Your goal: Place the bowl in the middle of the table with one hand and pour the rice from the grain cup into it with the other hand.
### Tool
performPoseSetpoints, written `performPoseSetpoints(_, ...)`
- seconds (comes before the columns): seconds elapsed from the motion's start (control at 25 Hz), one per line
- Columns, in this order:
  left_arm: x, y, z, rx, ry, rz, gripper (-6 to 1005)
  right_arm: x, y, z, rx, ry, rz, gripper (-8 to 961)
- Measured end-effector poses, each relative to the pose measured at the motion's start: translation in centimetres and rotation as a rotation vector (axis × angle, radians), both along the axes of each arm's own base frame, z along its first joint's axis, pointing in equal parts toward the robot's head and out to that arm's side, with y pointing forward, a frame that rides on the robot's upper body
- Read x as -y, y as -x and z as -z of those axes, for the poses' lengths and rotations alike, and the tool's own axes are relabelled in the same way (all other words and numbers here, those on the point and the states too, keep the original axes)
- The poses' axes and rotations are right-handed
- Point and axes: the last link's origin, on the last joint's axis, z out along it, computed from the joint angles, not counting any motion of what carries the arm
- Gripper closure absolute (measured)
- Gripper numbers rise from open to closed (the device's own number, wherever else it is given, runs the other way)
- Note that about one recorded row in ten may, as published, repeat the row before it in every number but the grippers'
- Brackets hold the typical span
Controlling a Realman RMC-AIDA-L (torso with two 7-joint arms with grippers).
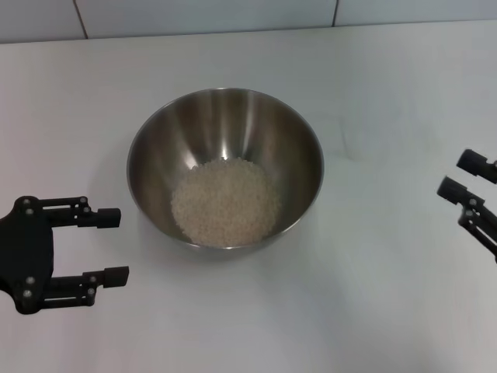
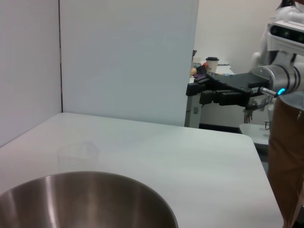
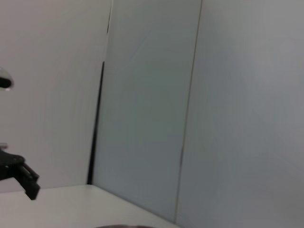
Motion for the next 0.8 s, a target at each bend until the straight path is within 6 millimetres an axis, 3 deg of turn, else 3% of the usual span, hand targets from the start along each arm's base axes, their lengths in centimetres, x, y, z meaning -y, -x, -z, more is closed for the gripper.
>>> performPoseSetpoints(0.2, 0.1, 0.1, -0.1, 0.002, 0.004, -0.026, 322, 0.3, -0.9, -1.6, -0.051, 0.112, 0.059, 624)
performPoseSetpoints(0.64, 0.1, -0.1, 0.0, 0.0, 0.013, -0.03, 320, -0.2, -1.3, -1.8, -0.006, 0.132, 0.101, 274)
performPoseSetpoints(0.8, 0.1, 0.0, 0.0, 0.0, 0.013, -0.031, 320, -0.1, -1.3, -2.0, -0.003, 0.128, 0.104, 188)
